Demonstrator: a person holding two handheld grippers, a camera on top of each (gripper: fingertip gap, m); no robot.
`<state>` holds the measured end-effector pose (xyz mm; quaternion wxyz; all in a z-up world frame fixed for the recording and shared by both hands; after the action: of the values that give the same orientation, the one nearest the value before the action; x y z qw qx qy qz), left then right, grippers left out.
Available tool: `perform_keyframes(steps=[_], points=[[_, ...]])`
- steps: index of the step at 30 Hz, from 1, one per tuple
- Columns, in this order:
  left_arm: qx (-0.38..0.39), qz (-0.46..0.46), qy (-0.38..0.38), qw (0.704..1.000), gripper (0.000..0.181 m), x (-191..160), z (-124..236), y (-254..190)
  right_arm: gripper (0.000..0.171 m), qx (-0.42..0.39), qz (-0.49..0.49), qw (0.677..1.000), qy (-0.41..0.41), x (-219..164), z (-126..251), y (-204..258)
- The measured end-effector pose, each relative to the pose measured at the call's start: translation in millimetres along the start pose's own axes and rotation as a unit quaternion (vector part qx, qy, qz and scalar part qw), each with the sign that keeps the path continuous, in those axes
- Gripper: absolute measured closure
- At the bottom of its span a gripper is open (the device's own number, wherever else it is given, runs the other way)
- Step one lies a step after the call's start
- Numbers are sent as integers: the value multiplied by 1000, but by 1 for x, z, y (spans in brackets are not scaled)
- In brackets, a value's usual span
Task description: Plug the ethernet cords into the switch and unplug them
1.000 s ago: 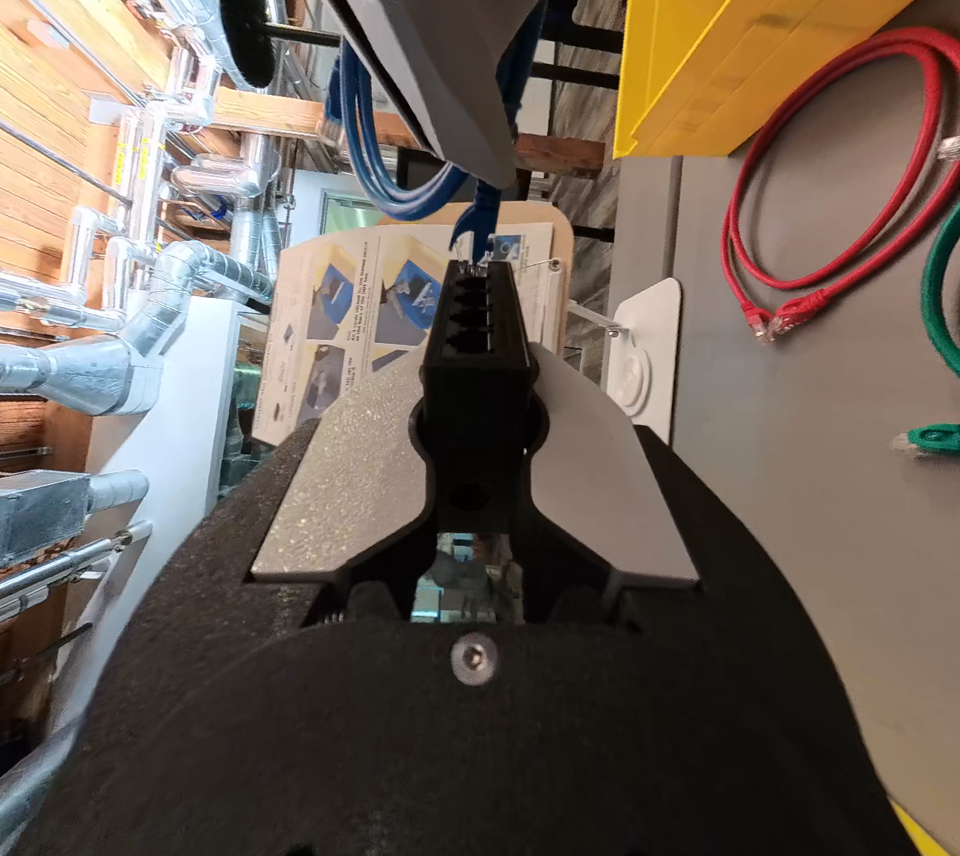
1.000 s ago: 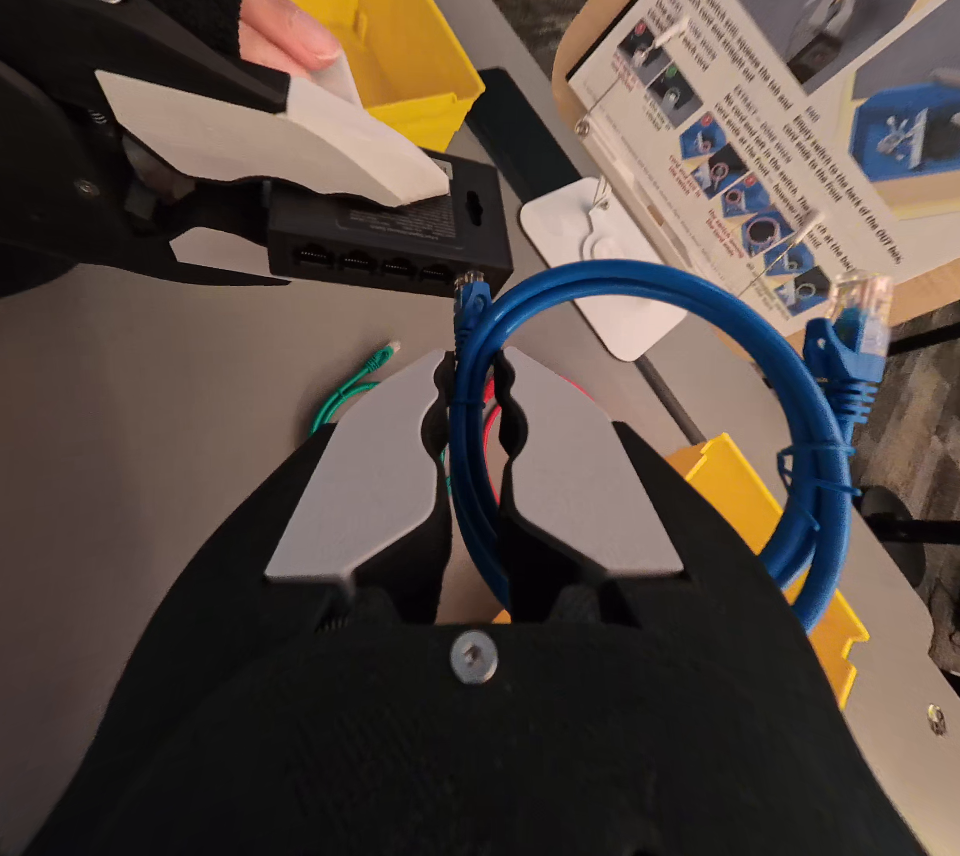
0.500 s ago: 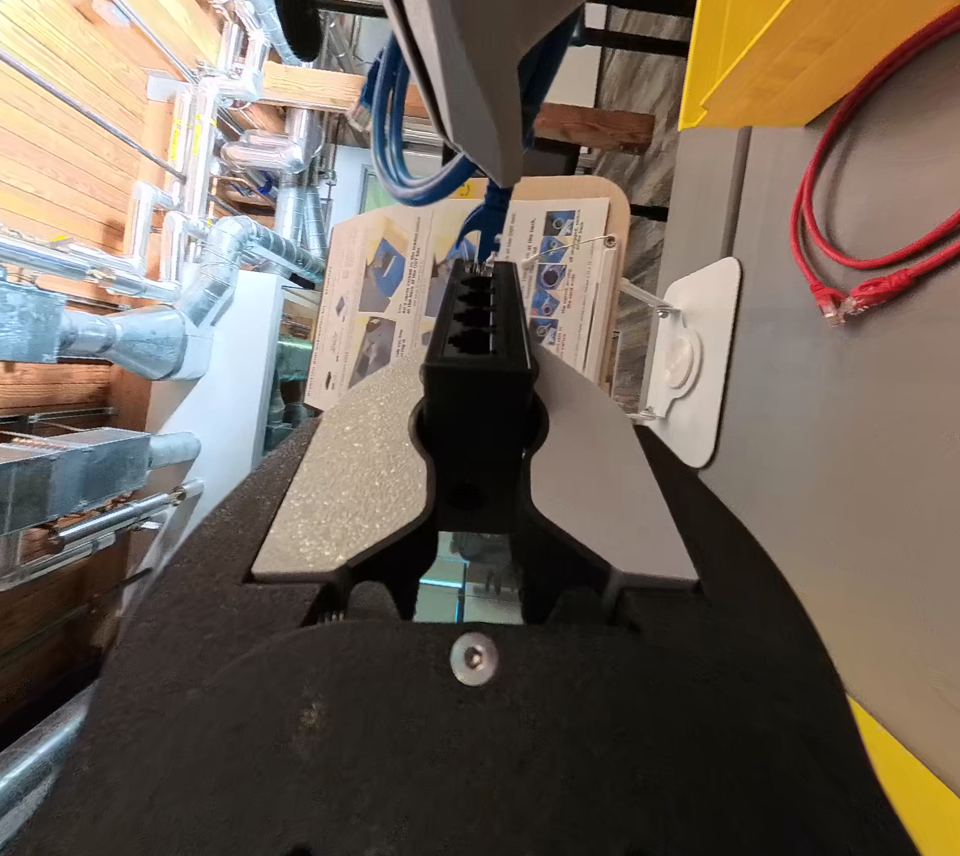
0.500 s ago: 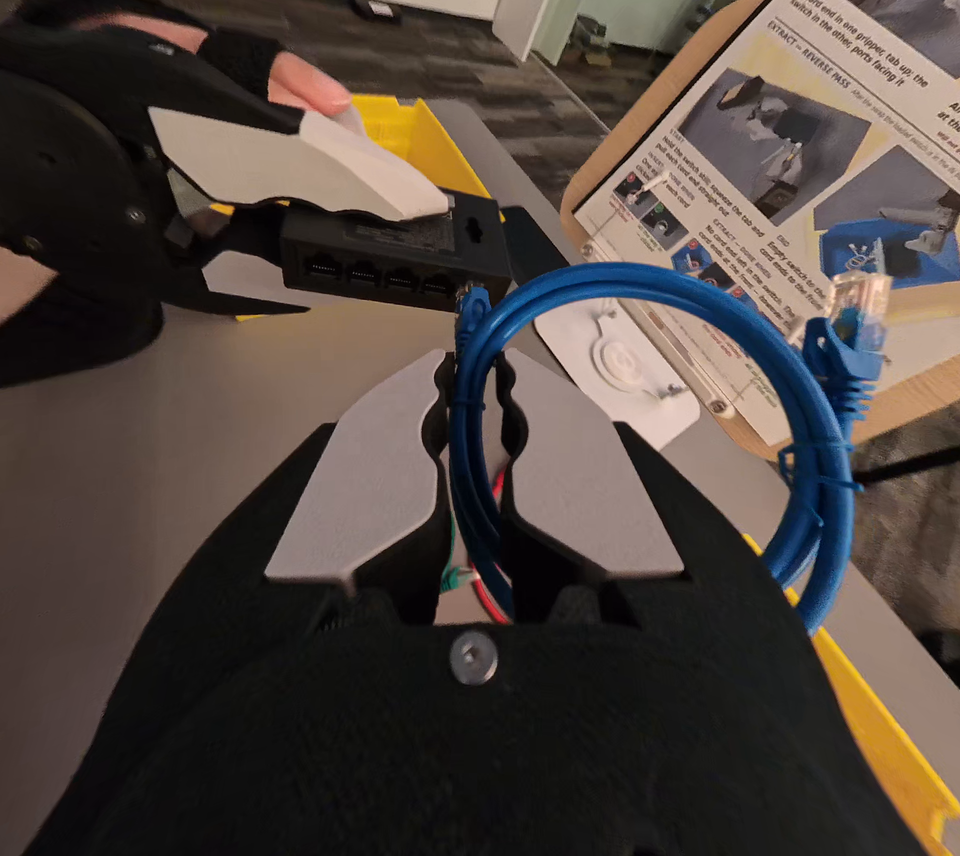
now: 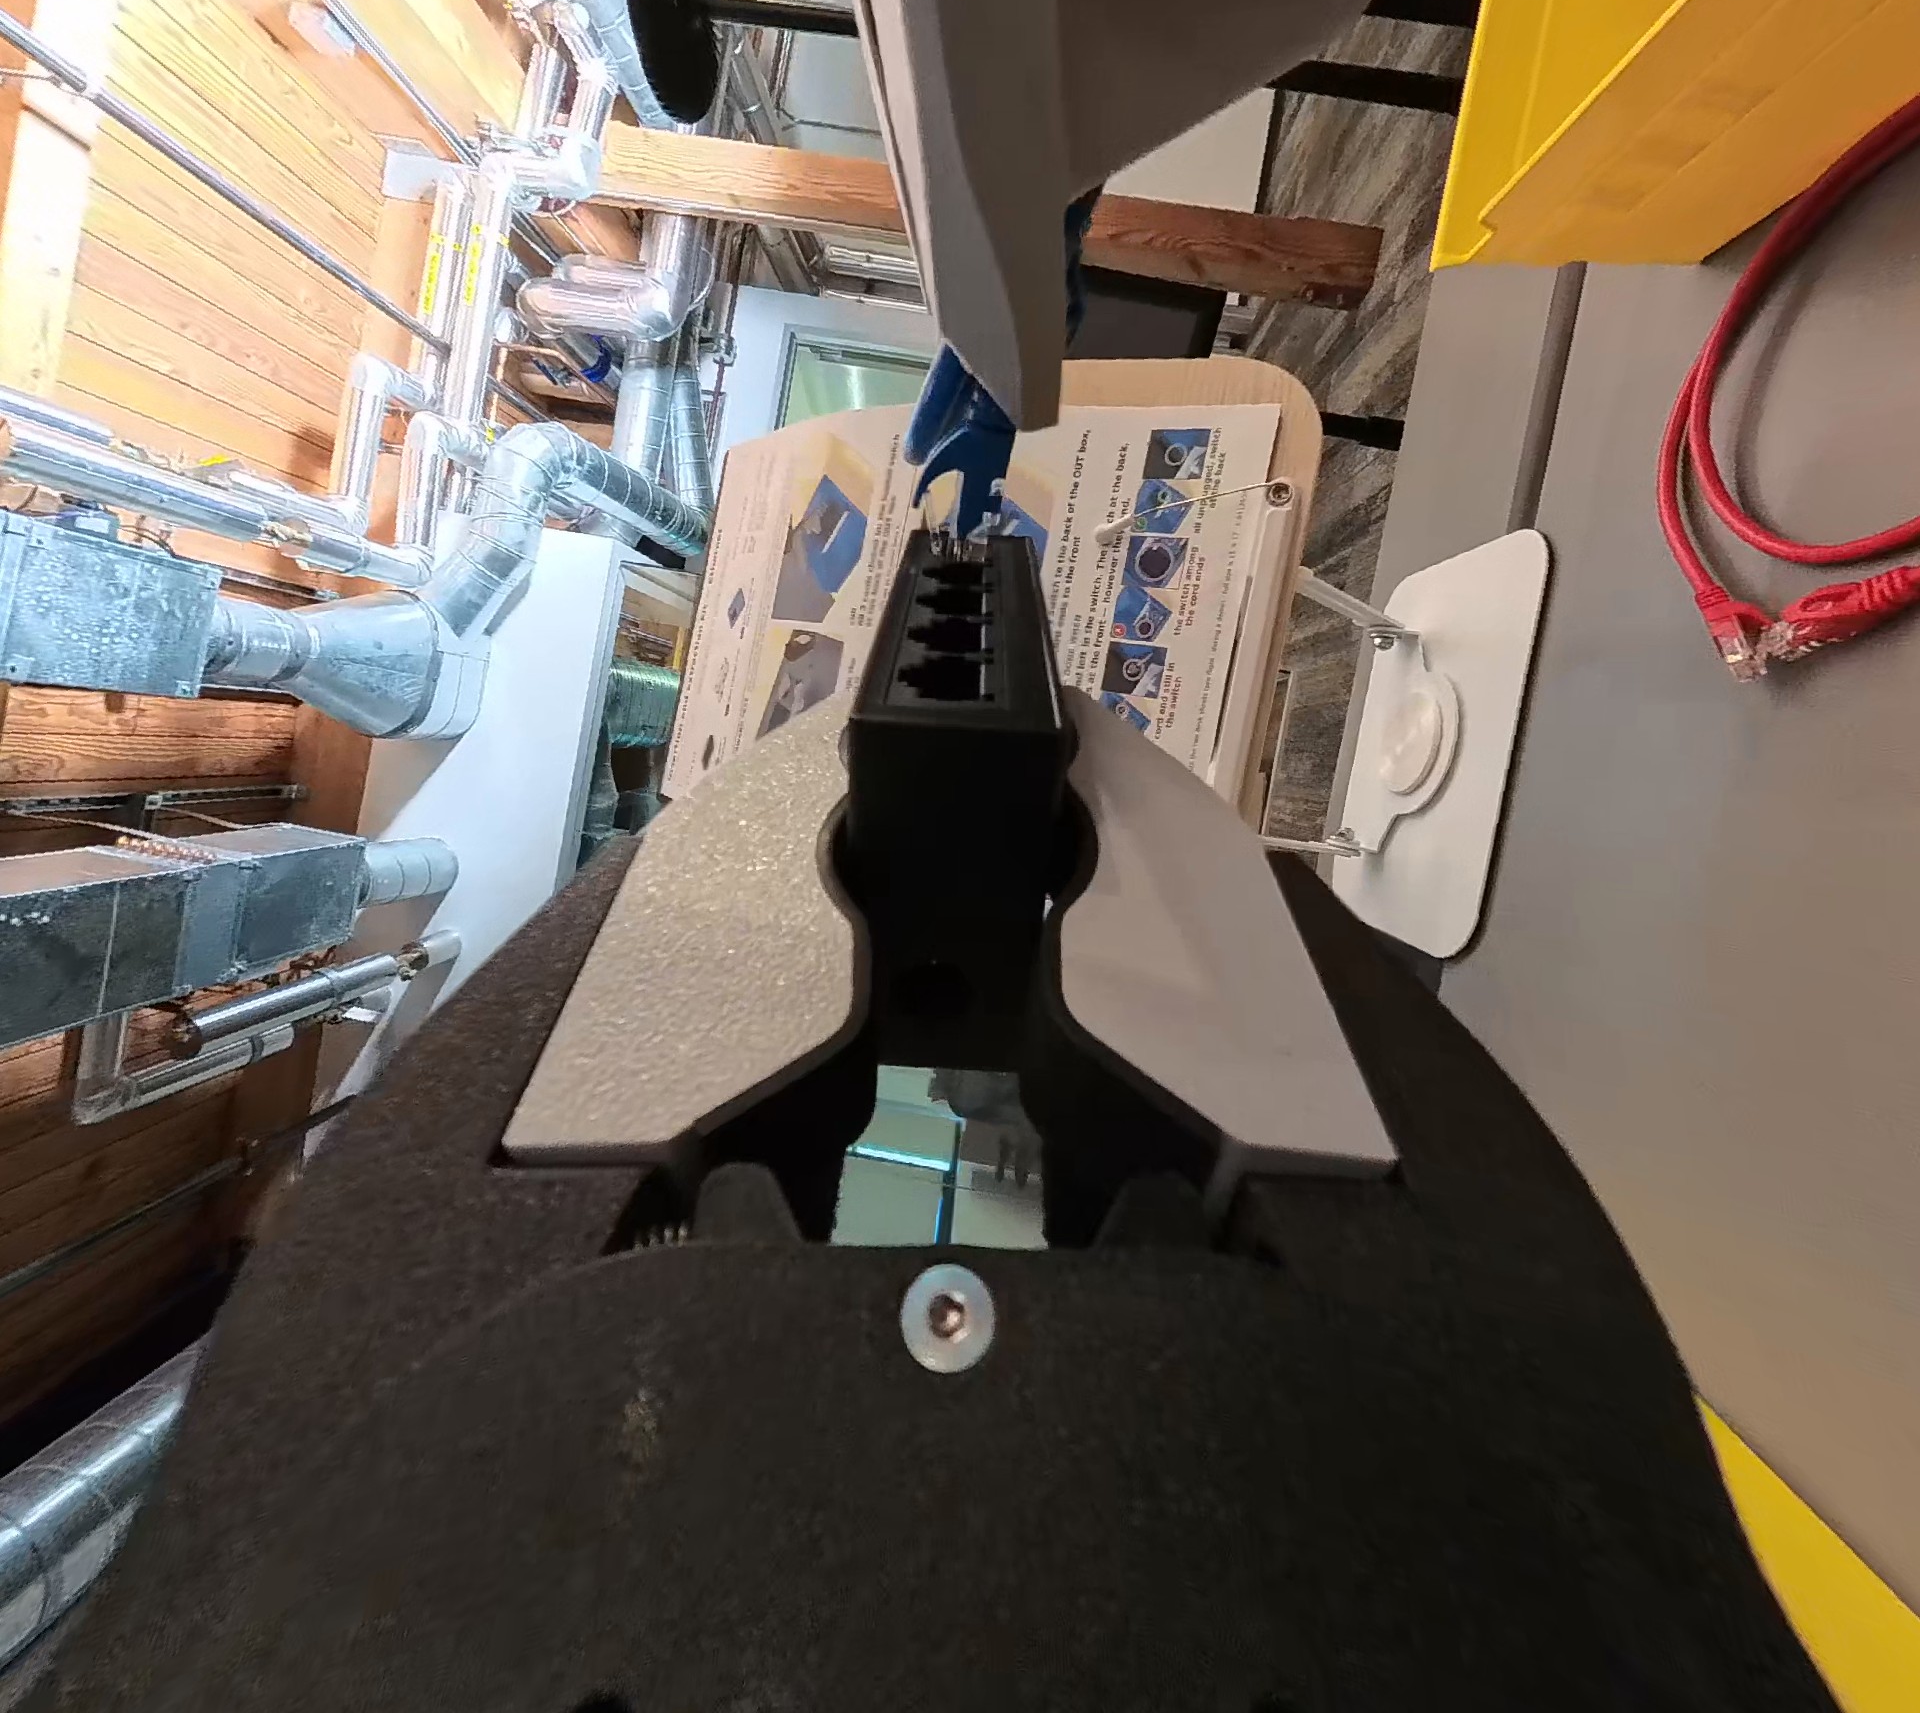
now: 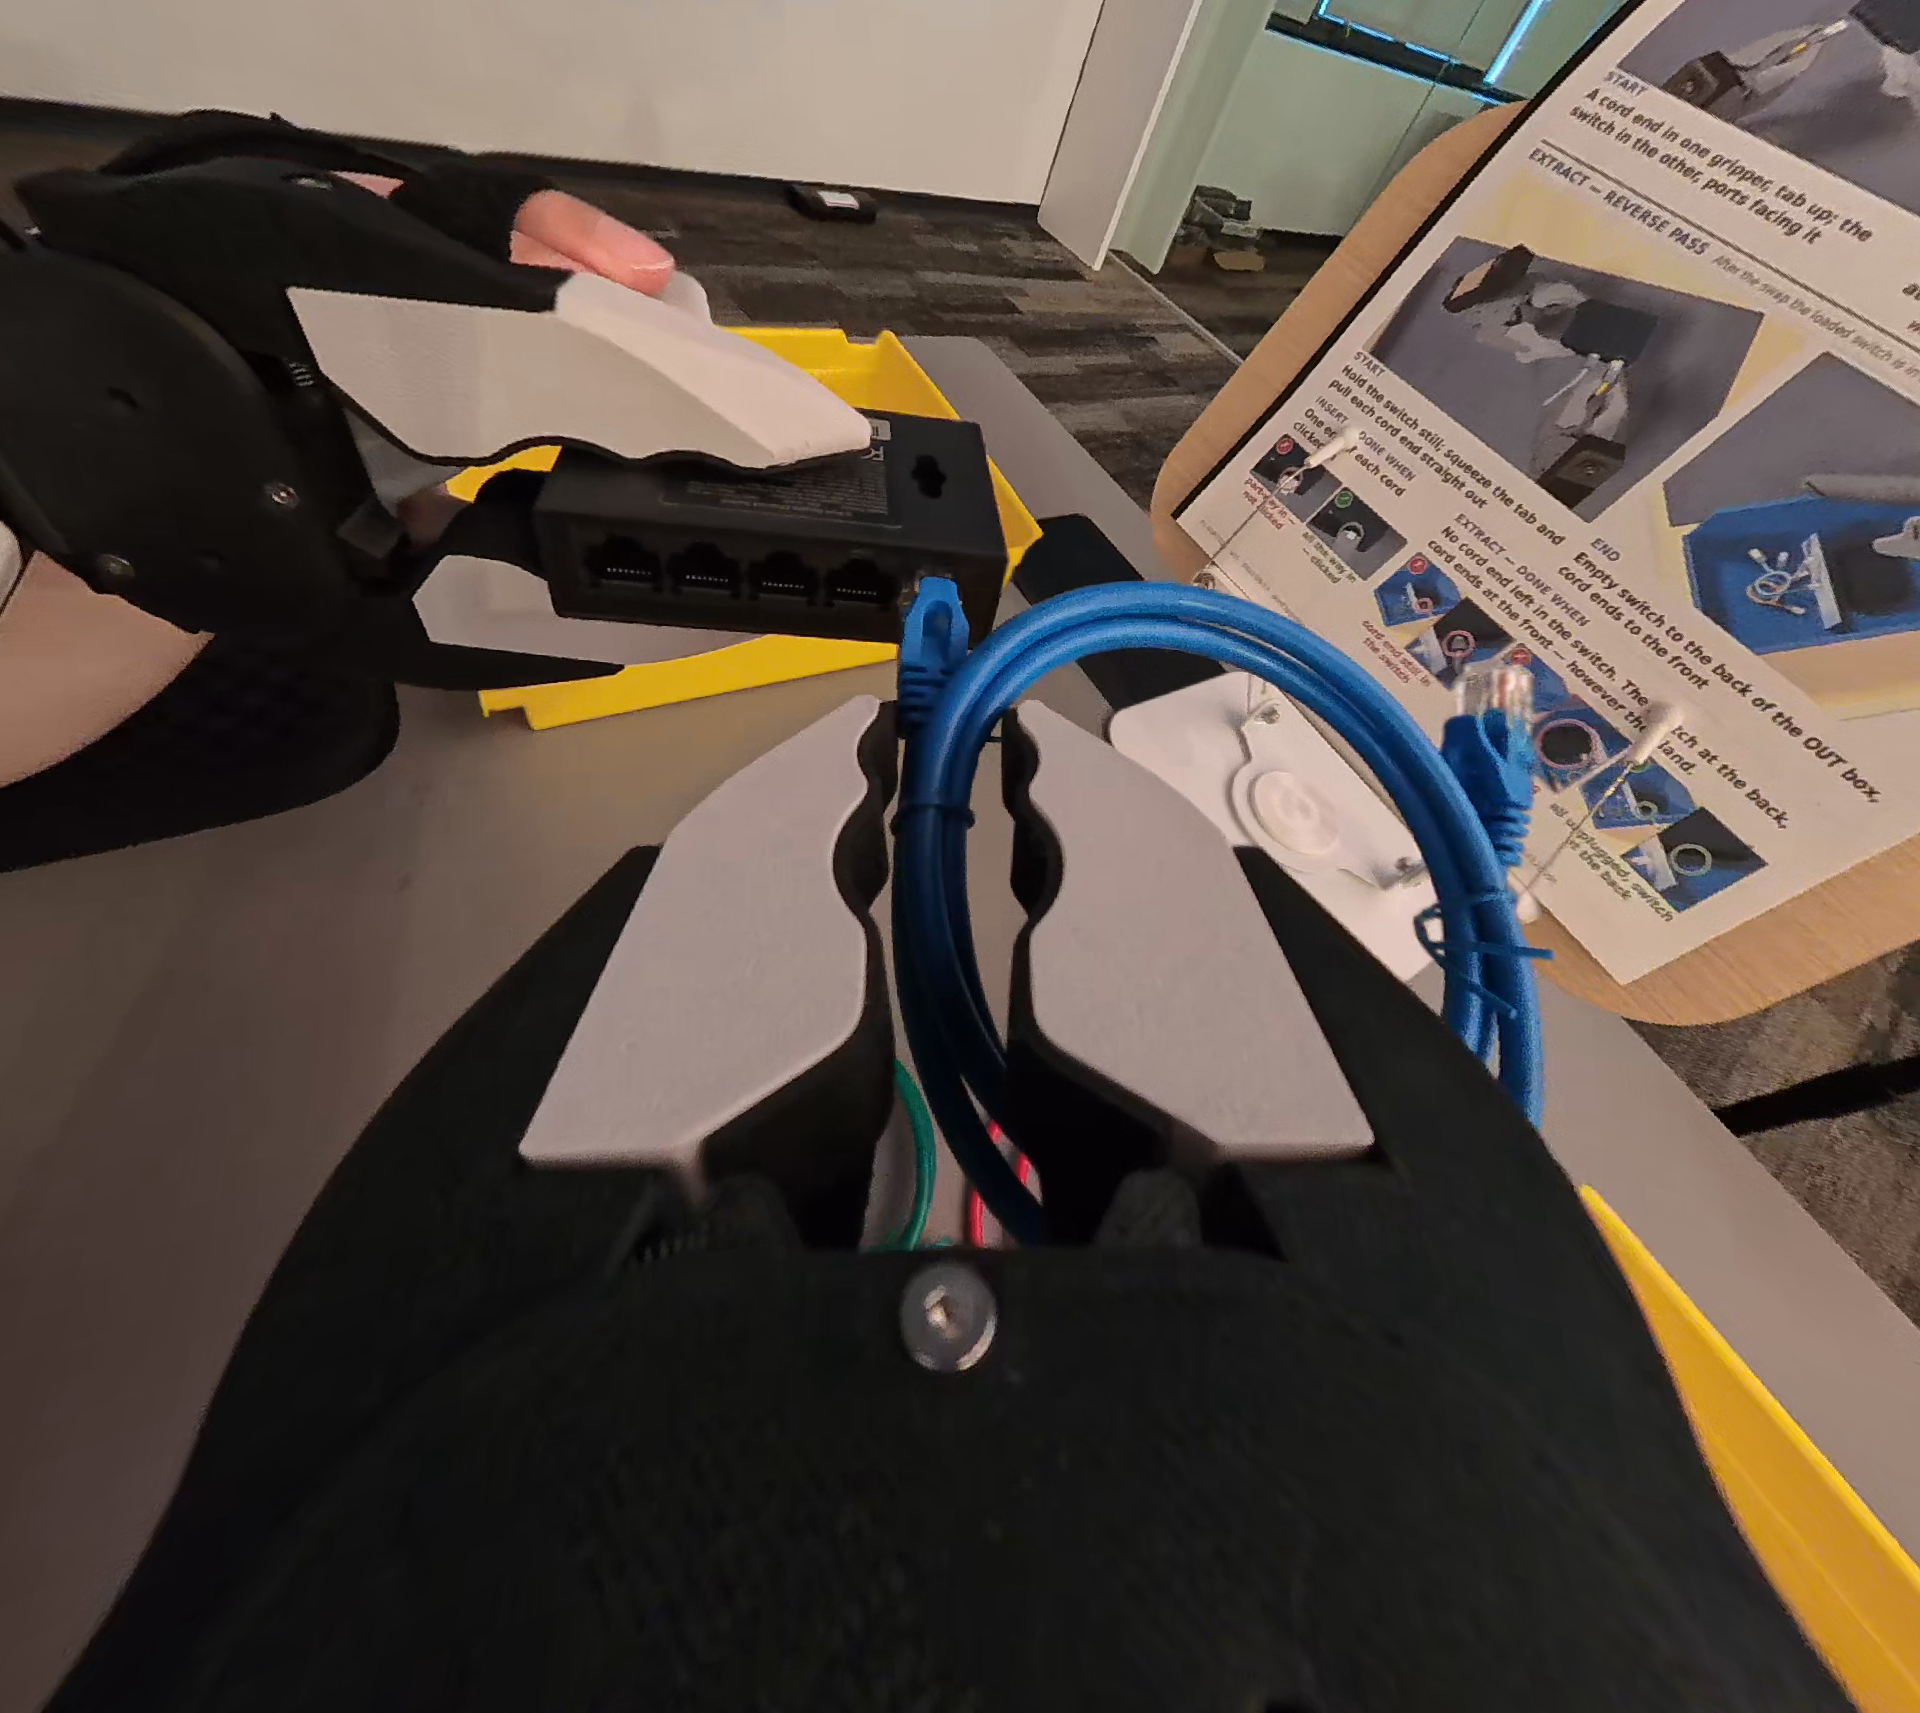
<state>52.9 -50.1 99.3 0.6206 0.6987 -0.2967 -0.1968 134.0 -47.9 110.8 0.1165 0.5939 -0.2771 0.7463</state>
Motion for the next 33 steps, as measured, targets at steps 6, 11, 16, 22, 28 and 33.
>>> perform_keyframes(steps=[6,11,16,22,28,33], points=[[-6,0,1,1000,153,2,-2,-4,148,19,-28,999,-9,-5,-3,-2],[-13,8,-8,1000,153,3,-1,-4,150,31,-54,998,-34,-3,-5,-5],[-30,14,-20,999,153,1,2,-5,153,52,-72,995,-36,-4,-8,-2],[-28,49,-17,998,152,-2,3,0,158,39,-52,997,-38,3,-8,4],[-13,82,1,997,149,-11,4,8,158,15,-37,997,-65,10,-14,6],[15,121,-8,992,139,-7,7,19,158,0,-24,995,-92,16,-16,8]])
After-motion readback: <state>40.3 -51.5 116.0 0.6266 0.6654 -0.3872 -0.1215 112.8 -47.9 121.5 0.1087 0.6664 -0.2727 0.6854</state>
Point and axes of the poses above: each gripper's, where its closed fingertips meet, z back along the fingers, x out of its top, y = z × x across the jaws, the point moved 3 cm from there along z, back along the fingers, and after that the axes turned 9 degrees about -y, right-handed, at the moved point
